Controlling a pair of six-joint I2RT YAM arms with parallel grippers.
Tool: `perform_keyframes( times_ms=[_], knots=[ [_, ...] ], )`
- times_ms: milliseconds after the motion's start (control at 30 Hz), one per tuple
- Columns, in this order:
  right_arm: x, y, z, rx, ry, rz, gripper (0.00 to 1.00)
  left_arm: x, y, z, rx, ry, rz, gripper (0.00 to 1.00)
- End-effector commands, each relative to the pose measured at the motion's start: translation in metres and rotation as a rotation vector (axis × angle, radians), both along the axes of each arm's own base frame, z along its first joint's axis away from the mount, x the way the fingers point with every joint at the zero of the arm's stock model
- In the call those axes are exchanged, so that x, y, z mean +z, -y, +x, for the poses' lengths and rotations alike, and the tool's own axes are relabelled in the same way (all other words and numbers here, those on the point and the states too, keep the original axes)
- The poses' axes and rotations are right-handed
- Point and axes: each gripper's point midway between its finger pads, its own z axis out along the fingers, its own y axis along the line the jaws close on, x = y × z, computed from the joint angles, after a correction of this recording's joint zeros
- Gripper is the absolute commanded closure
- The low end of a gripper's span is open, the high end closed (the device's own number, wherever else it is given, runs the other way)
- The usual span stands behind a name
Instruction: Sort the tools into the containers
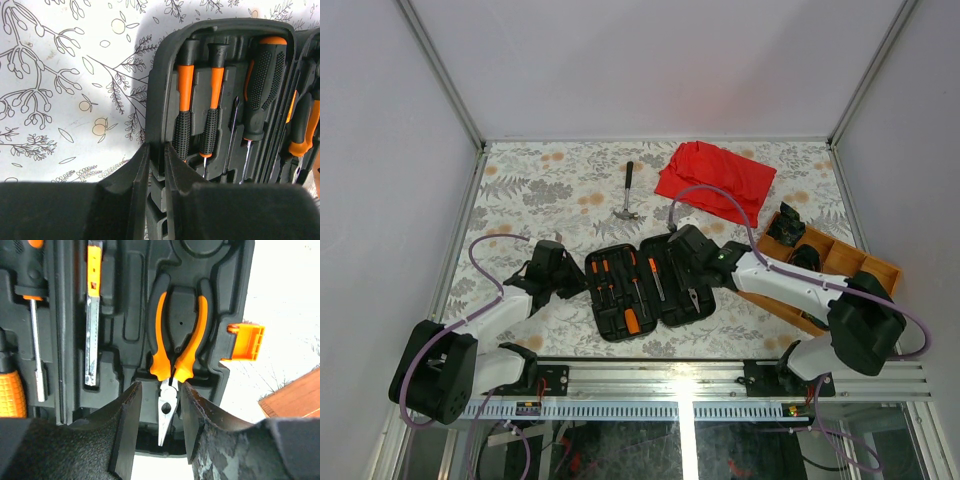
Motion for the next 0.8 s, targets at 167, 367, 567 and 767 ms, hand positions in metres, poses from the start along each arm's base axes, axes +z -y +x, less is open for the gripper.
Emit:
perform_keyframes(
  times_ms=[167, 367, 567, 767],
  knots=[
    [-0.017, 0.013, -0.003, -0.029, -0.068, -0.063, 0.55, -0.003, 0.006, -0.007, -0.052, -0.022, 0.001, 0.94],
    [-0.033, 0.008, -0.003, -0.019, -0.11, -0.044, 0.55, -0.004, 0.007, -0.007, -0.062, -0.022, 0.001, 0.94],
    [-0.047, 0.01, 0.005, -0.025, -0.123, -0.06, 0.56, -0.006, 0.008, -0.007, -0.07, -0.027, 0.001, 0.94],
    [-0.044, 0.011, 0.01, -0.031, -0.09, -0.05, 0.77, -0.006, 0.008, -0.007, -0.074, -0.027, 0.001, 0.94]
  ],
)
